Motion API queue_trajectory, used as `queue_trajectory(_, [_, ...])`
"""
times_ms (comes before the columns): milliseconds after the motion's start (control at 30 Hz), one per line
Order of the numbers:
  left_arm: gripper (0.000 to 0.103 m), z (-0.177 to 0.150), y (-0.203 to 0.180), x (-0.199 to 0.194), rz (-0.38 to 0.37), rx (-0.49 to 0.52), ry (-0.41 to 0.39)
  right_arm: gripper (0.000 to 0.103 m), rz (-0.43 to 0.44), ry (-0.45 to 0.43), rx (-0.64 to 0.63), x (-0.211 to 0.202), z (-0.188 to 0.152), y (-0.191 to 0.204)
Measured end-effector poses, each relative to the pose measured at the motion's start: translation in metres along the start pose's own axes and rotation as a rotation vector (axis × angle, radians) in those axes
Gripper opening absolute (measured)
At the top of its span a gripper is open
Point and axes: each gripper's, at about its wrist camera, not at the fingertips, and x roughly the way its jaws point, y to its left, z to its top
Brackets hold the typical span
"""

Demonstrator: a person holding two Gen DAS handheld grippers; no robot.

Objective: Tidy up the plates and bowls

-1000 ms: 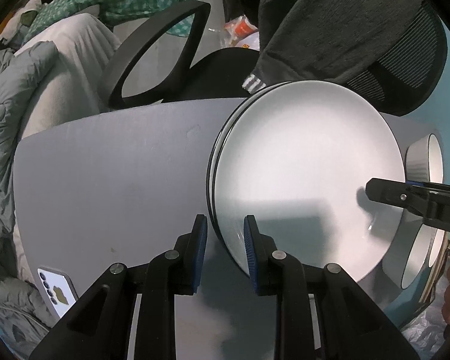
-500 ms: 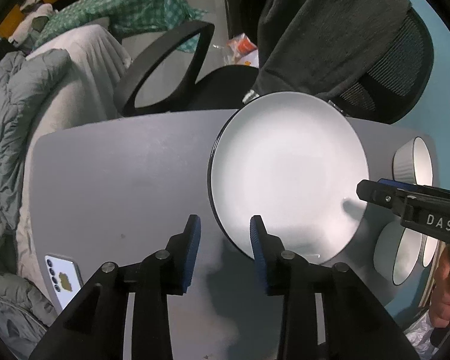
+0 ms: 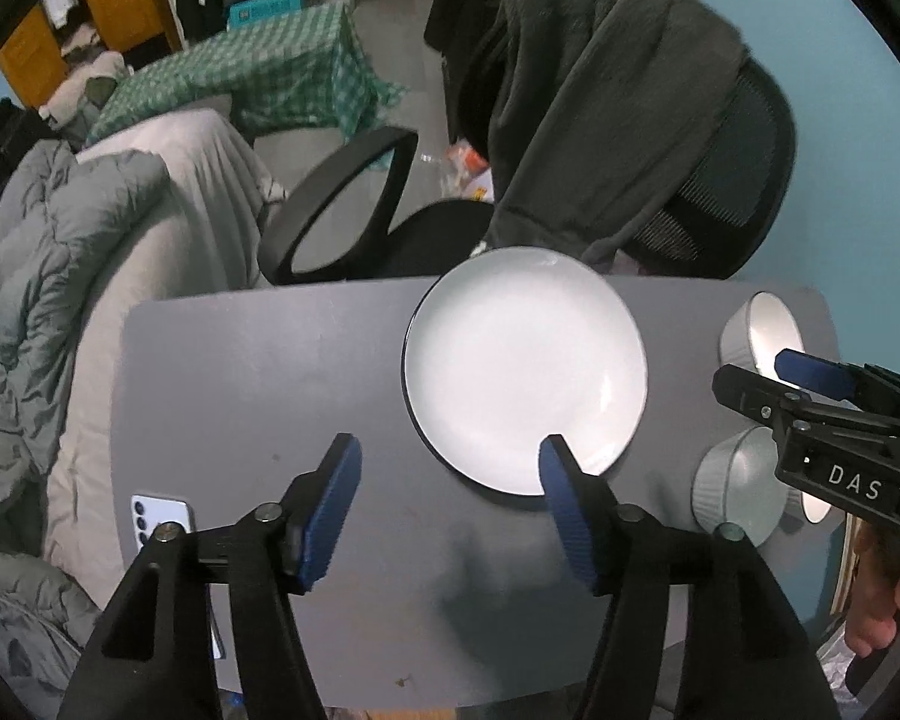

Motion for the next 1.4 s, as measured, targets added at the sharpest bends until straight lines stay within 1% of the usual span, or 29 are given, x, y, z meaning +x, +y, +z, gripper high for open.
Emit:
queue_trajectory(33, [0.069, -0.002, 0.000, -0.007, 0.003, 0.004, -0.013, 0.066, -0.010, -0.012, -0.004, -0.006, -0.002, 0.000])
queue_trajectory(100, [0.069, -0.006, -0.001, -0.019, 0.004, 0.007, -0.032, 0.070, -0.029, -0.036, -0.009, -0.017, -0.005, 0.001])
queue_trajectory(167, [0.071, -0.009, 0.000, -0.026, 0.000, 0.000, -0.039, 0.070, -0.040, -0.067, -0.008, -0.028, -0.008, -0.001])
queue_trajectory(267, [0.072, -0.016, 0.003, -0.040, -0.023, -0.041, -0.052, 0.071, -0.053, -0.123, 0.002, -0.048, -0.013, -0.001])
queue_trajectory(367, [0.073, -0.020, 0.006, -0.052, -0.058, -0.079, -0.061, 0.072, -0.051, -0.152, 0.020, -0.063, -0.017, -0.002])
queue_trajectory(433, [0.073, -0.022, 0.006, -0.059, -0.070, -0.087, -0.070, 0.072, -0.057, -0.164, 0.029, -0.072, -0.021, -0.002])
queue_trajectory(600, [0.079, -0.026, 0.001, -0.079, -0.063, -0.052, -0.108, 0.072, -0.075, -0.201, 0.043, -0.093, -0.030, -0.001])
queue_trajectory(700, [0.082, -0.029, -0.002, -0.090, -0.073, -0.041, -0.125, 0.072, -0.085, -0.214, 0.058, -0.103, -0.036, -0.003])
queue_trajectory(833, [0.083, -0.034, -0.011, -0.101, -0.070, 0.007, -0.145, 0.072, -0.115, -0.246, 0.070, -0.117, -0.043, -0.003])
queue_trajectory(967, [0.083, -0.037, -0.018, -0.108, -0.077, 0.039, -0.154, 0.073, -0.114, -0.261, 0.106, -0.125, -0.051, -0.007])
queue_trajectory(1067, [0.083, -0.040, -0.020, -0.114, -0.122, 0.040, -0.166, 0.073, -0.107, -0.262, 0.128, -0.129, -0.057, -0.009])
queue_trajectory(1133, [0.083, -0.041, -0.021, -0.117, -0.143, 0.046, -0.172, 0.073, -0.118, -0.266, 0.131, -0.131, -0.061, -0.009])
queue_trajectory(1400, [0.083, -0.044, -0.029, -0.124, -0.120, 0.102, -0.200, 0.073, -0.124, -0.258, 0.137, -0.131, -0.067, -0.006])
